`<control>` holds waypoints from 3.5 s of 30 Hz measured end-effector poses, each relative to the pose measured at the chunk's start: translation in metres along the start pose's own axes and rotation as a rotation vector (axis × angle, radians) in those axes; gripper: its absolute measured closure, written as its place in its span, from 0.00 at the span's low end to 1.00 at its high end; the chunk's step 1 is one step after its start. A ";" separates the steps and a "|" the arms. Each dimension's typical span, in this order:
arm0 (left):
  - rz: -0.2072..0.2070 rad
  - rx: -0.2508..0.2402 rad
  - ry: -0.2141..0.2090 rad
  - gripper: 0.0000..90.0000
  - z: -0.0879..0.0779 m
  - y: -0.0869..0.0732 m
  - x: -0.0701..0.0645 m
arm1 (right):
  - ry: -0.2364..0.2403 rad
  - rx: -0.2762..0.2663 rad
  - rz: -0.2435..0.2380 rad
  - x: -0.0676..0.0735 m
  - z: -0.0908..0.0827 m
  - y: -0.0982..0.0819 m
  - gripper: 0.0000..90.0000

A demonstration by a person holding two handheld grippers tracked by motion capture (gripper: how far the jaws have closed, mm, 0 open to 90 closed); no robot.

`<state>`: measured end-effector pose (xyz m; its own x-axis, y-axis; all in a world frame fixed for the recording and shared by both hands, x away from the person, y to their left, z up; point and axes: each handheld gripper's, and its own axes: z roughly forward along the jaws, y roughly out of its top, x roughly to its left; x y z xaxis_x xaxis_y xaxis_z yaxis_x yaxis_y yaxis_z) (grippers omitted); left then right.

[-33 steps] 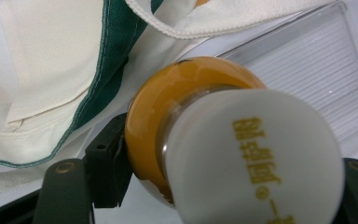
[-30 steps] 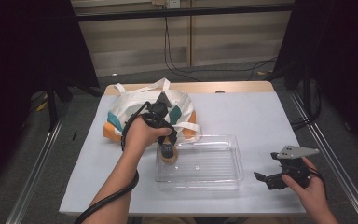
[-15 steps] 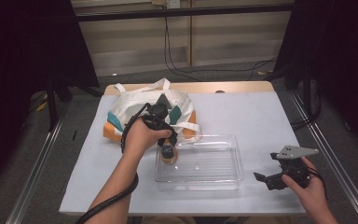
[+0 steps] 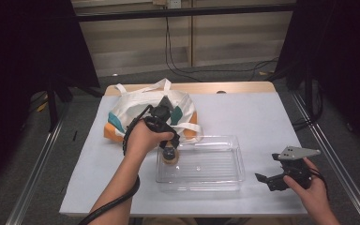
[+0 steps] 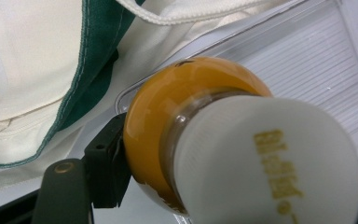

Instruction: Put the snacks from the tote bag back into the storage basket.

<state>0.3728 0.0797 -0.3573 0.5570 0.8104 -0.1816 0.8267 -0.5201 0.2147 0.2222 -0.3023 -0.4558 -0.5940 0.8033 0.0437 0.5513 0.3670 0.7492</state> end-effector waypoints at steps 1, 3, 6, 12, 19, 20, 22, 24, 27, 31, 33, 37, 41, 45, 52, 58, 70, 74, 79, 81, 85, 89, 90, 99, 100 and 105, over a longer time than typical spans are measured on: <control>0.002 -0.001 0.000 0.33 0.000 0.000 0.000 | 0.000 -0.001 0.001 0.000 0.000 0.000 0.01; -0.003 -0.005 -0.001 0.33 0.000 -0.001 0.000 | 0.000 0.000 -0.001 0.000 0.000 0.000 0.01; -0.002 -0.014 -0.008 0.33 0.001 -0.002 0.000 | 0.001 -0.002 -0.004 0.000 0.001 0.000 0.01; 0.014 -0.023 -0.008 0.33 0.001 -0.003 0.001 | 0.004 0.001 0.000 0.001 0.001 0.000 0.01; 0.028 -0.040 -0.018 0.32 0.002 -0.006 0.002 | 0.001 0.000 -0.003 0.000 0.001 0.000 0.01; 0.028 -0.041 -0.022 0.32 0.003 -0.006 0.002 | 0.000 -0.001 -0.003 0.000 0.001 0.000 0.01; 0.033 -0.035 -0.019 0.29 0.004 -0.007 0.004 | 0.000 -0.002 -0.003 0.000 0.001 0.000 0.01; 0.031 -0.043 -0.024 0.28 0.005 -0.008 0.004 | 0.001 -0.001 -0.004 0.000 0.001 0.000 0.01; 0.031 -0.046 -0.033 0.24 0.006 -0.008 0.004 | 0.002 0.000 -0.003 0.000 0.001 0.000 0.01; 0.037 -0.048 -0.041 0.21 0.007 -0.008 0.003 | 0.000 -0.001 -0.004 0.000 0.001 0.000 0.01; 0.042 -0.052 -0.036 0.19 0.007 -0.009 0.003 | -0.002 0.000 -0.002 0.000 0.000 0.000 0.01; 0.054 -0.061 -0.034 0.16 0.006 -0.010 0.004 | 0.000 0.000 -0.004 0.000 0.001 0.000 0.01; 0.052 -0.063 -0.045 0.15 0.005 -0.012 0.005 | 0.000 0.000 -0.003 0.000 0.001 0.000 0.01; 0.050 -0.075 -0.048 0.14 0.004 -0.014 0.006 | -0.003 0.000 -0.005 0.000 0.000 0.000 0.01; 0.059 -0.082 -0.056 0.14 0.003 -0.020 0.009 | -0.003 0.001 -0.005 0.001 0.000 0.000 0.01; 0.068 -0.087 -0.061 0.13 0.002 -0.024 0.011 | -0.002 -0.001 -0.003 0.000 0.000 0.000 0.01; 0.062 -0.122 -0.069 0.13 -0.006 -0.034 0.016 | -0.005 0.005 -0.004 0.002 0.000 0.000 0.01; 0.059 -0.120 -0.068 0.13 -0.007 -0.036 0.018 | -0.001 0.001 0.000 0.000 0.000 -0.001 0.01; 0.043 -0.125 -0.071 0.13 -0.006 -0.039 0.022 | -0.005 0.005 0.000 0.000 0.000 -0.001 0.01; 0.039 -0.128 -0.077 0.13 -0.007 -0.041 0.024 | -0.002 0.007 -0.001 0.001 0.000 -0.001 0.01; 0.040 -0.129 -0.072 0.13 -0.008 -0.043 0.026 | 0.004 0.007 -0.003 0.002 0.000 0.000 0.01; 0.039 -0.136 -0.076 0.13 -0.009 -0.045 0.027 | -0.001 0.008 0.000 0.002 0.000 0.000 0.01; 0.035 -0.138 -0.077 0.13 -0.009 -0.046 0.028 | 0.001 0.007 -0.004 0.001 0.000 0.000 0.01; 0.021 -0.159 -0.087 0.13 -0.008 -0.052 0.033 | 0.000 0.005 -0.006 0.002 0.000 0.000 0.01; 0.023 -0.156 -0.087 0.13 -0.008 -0.053 0.033 | 0.000 0.005 -0.006 0.001 0.000 0.000 0.01; 0.009 -0.167 -0.094 0.13 -0.006 -0.057 0.037 | 0.000 0.007 -0.006 0.002 0.000 0.000 0.01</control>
<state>0.3453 0.1407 -0.3709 0.5754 0.7733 -0.2662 0.8015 -0.4686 0.3714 0.2212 -0.3011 -0.4559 -0.5974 0.8010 0.0393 0.5518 0.3750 0.7449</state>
